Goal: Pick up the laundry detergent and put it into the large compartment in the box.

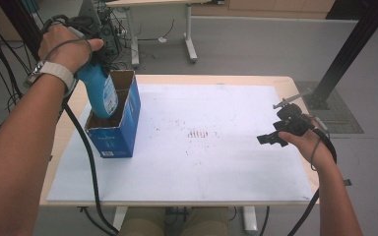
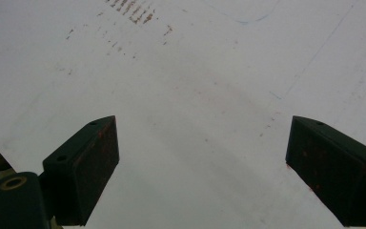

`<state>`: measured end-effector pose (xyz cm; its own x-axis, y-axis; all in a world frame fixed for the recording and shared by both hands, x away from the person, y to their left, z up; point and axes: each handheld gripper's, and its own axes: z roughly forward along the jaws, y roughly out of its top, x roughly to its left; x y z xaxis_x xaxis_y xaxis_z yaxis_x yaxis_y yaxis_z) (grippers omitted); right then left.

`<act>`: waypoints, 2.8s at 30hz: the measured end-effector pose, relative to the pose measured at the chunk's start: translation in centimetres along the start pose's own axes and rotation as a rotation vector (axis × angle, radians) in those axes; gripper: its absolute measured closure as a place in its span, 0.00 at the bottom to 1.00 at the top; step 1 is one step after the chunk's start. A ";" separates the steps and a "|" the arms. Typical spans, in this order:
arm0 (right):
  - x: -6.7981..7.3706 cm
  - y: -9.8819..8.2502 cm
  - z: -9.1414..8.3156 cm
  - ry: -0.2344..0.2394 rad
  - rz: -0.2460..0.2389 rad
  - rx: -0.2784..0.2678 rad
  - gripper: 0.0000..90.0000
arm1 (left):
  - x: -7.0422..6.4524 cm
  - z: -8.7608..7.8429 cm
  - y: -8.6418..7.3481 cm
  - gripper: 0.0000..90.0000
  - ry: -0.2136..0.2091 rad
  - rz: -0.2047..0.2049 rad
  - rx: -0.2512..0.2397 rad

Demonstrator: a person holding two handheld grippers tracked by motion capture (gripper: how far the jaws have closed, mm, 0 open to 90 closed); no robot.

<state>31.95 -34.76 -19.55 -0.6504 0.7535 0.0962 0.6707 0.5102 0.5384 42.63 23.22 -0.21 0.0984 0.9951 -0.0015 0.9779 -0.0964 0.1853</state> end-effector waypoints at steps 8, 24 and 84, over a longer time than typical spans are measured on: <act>-0.1 0.0 0.2 0.000 0.001 0.002 0.12 | 0.1 1.0 0.1 0.42 0.001 -0.006 0.006; -0.2 -0.4 0.3 0.002 0.007 0.005 0.12 | 0.0 2.9 0.1 0.42 -0.006 -0.005 0.018; -0.9 -1.0 1.4 0.011 0.038 0.029 0.12 | -0.2 11.8 0.3 0.42 0.010 0.016 0.063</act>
<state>32.37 -35.40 -21.41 -0.6283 0.7678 0.1253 0.7046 0.4935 0.5099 45.03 22.76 -11.71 0.1125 0.9936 0.0105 0.9859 -0.1129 0.1234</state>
